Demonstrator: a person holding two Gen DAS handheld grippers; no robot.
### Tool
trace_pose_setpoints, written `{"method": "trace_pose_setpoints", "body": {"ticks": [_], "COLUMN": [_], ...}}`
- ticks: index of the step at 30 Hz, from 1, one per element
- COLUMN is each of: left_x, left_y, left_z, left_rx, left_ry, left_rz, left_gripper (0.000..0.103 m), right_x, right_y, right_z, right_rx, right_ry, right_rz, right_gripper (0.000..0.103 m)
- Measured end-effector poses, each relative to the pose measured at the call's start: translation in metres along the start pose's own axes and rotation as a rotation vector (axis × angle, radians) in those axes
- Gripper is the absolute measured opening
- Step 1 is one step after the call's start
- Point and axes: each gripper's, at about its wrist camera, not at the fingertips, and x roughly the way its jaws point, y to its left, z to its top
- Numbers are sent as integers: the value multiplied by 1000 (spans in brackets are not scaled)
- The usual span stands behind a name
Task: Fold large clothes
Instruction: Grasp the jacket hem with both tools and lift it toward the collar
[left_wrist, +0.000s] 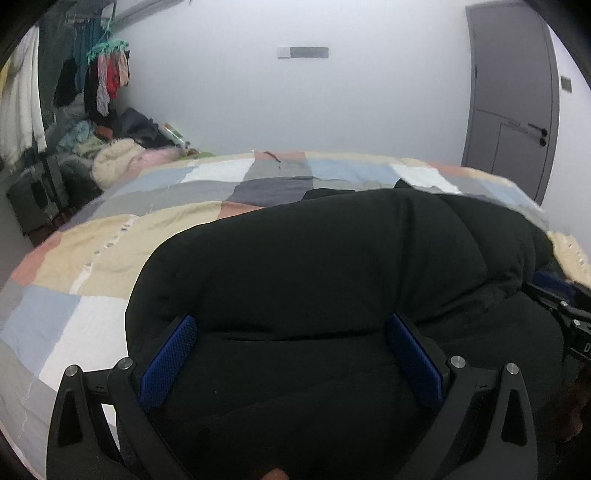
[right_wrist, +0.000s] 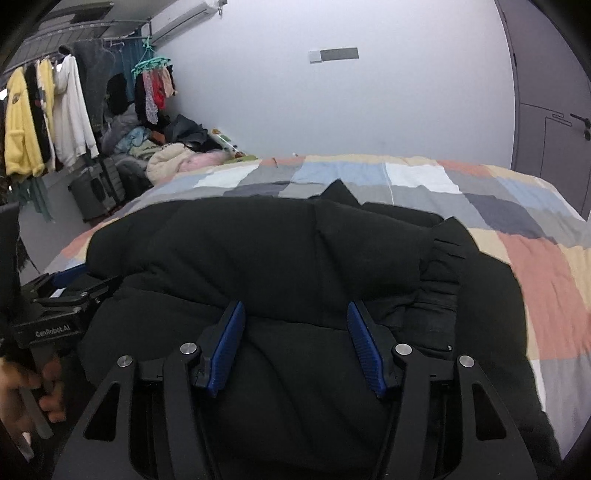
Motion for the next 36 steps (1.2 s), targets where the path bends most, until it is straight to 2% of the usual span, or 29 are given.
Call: {"method": "trace_pose_setpoints", "body": {"ticks": [8, 14, 18, 20, 22, 25, 30, 36], "left_x": [22, 19, -3, -27, -46, -65, -62, -55], "left_y": [0, 2, 4, 8, 15, 39, 76, 82], "left_z": [-5, -6, 1, 3, 2, -4, -25, -48], "left_rx": [-17, -20, -15, 4, 18, -29, -107, -79], "left_ry": [52, 56, 85, 50, 24, -2, 110, 213], "left_rz": [3, -11, -43, -54, -30, -15, 0, 27], "left_gripper": [103, 103, 103, 103, 103, 103, 103, 103], "right_x": [30, 29, 7, -10, -26, -49, -78, -85], "right_y": [-5, -9, -12, -13, -17, -27, -55, -86], "right_z": [-2, -4, -3, -1, 1, 6, 6, -20], "right_rx": [-23, -13, -19, -21, -19, 0, 50, 46], "right_ry": [30, 59, 53, 40, 31, 6, -1, 82], "right_rz": [12, 33, 63, 74, 74, 66, 1, -110], "right_gripper": [56, 56, 55, 56, 56, 57, 58, 77]}}
